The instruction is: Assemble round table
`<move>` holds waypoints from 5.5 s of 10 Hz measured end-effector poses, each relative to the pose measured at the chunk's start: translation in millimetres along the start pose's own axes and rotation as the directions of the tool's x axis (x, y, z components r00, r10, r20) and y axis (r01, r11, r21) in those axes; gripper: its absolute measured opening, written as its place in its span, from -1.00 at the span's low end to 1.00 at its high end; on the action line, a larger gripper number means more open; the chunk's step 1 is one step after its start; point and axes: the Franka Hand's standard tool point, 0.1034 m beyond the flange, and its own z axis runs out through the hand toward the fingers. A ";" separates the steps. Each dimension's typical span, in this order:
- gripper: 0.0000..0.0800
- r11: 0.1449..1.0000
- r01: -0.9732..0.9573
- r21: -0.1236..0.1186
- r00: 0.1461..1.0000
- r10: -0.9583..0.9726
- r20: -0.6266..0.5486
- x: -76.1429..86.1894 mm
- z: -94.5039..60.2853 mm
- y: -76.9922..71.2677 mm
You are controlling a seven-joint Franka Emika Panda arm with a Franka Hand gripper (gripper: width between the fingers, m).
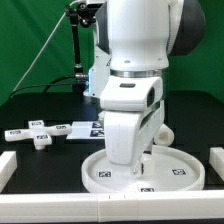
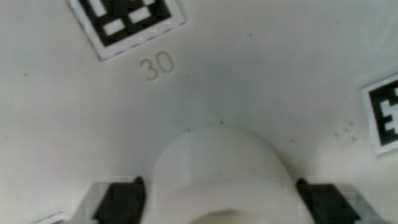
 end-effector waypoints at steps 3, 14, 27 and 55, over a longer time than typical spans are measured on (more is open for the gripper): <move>0.01 1.000 0.016 0.007 1.000 -0.016 -0.003 17.5 1.8 -4.9; 0.62 0.997 -0.071 -0.020 0.997 0.071 0.009 5.0 -48.3 -9.1; 0.62 0.563 -0.827 0.006 0.563 0.827 -0.014 1.9 -42.5 -81.5; 0.62 0.377 -0.926 -0.012 0.193 0.501 0.844 1.7 -0.1 -139.0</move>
Offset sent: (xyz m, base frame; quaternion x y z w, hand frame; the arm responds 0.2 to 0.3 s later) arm 0.0133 0.0170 -0.0006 -0.0090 -0.0186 -0.0179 0.9996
